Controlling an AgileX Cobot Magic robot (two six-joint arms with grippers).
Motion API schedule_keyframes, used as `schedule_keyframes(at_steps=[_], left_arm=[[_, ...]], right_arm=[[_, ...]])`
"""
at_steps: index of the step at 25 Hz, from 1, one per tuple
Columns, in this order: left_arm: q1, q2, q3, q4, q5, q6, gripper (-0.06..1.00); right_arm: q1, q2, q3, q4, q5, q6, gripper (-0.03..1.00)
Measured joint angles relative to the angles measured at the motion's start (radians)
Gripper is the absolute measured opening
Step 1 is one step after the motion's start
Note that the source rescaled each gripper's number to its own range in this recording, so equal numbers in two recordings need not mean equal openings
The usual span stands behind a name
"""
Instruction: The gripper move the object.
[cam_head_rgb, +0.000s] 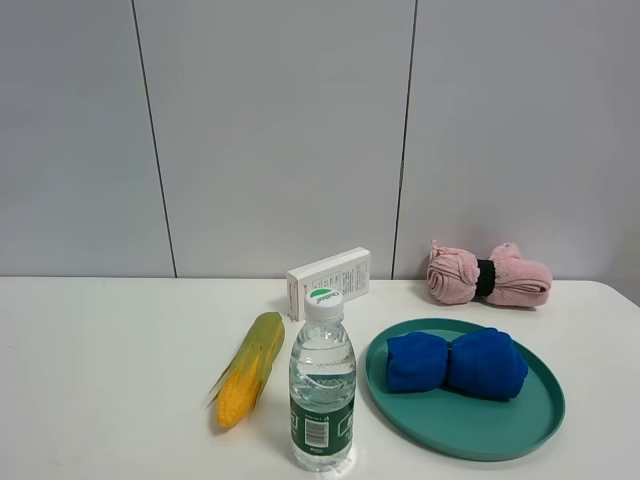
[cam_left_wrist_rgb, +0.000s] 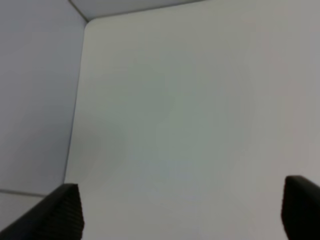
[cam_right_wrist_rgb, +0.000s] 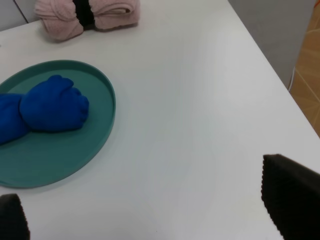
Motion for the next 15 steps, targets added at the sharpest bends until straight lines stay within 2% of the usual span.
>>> schedule_keyframes(at_steps=[4, 8, 15], left_arm=[[0.023, -0.254, 0.216, -0.062, 0.006, -0.065, 0.68], [0.024, -0.476, 0.409, -0.112, 0.006, -0.081, 0.68], [0.024, -0.733, 0.631, -0.184, 0.014, -0.081, 0.68]], right_arm=[[0.0, 0.0, 0.0, 0.0, 0.0, 0.0, 1.0], [0.0, 0.0, 0.0, 0.0, 0.0, 0.0, 1.0], [0.0, 0.0, 0.0, 0.0, 0.0, 0.0, 1.0]])
